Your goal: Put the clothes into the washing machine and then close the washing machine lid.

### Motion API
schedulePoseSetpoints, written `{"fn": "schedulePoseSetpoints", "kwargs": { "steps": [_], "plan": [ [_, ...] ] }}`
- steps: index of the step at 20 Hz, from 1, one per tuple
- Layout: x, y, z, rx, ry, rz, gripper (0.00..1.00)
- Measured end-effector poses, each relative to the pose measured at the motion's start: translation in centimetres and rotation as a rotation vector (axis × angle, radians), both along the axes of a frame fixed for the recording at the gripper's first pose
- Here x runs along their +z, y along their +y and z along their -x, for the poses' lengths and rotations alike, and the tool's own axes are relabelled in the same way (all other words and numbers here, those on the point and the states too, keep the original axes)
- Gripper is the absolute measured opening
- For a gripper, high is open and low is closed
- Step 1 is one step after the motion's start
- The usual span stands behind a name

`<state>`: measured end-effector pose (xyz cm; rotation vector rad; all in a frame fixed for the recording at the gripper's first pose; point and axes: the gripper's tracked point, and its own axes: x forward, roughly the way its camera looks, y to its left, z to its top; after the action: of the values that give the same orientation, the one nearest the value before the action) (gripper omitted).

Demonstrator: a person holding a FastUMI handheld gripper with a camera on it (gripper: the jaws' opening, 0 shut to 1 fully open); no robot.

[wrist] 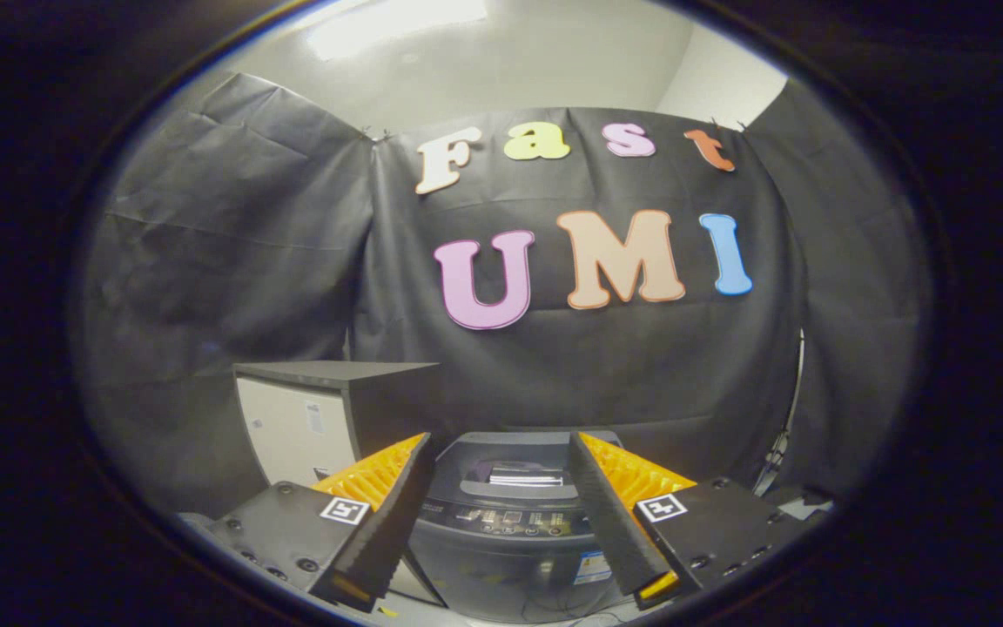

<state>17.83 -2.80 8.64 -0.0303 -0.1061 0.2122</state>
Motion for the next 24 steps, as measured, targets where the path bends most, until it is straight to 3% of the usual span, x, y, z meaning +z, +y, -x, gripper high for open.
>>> {"fn": "schedulePoseSetpoints", "kwargs": {
  "steps": [9,16,20,24],
  "plan": [
    [1.2,0.2,1.2,-0.014,-0.036,-0.001,0.96],
    [2.0,-1.3,1.2,-0.042,-0.037,-0.085,0.96],
    [4.1,-3.0,2.1,-0.071,-0.108,-0.177,0.95],
    [4.1,-3.9,1.9,-0.083,-0.123,-0.163,0.95]
  ]
}}
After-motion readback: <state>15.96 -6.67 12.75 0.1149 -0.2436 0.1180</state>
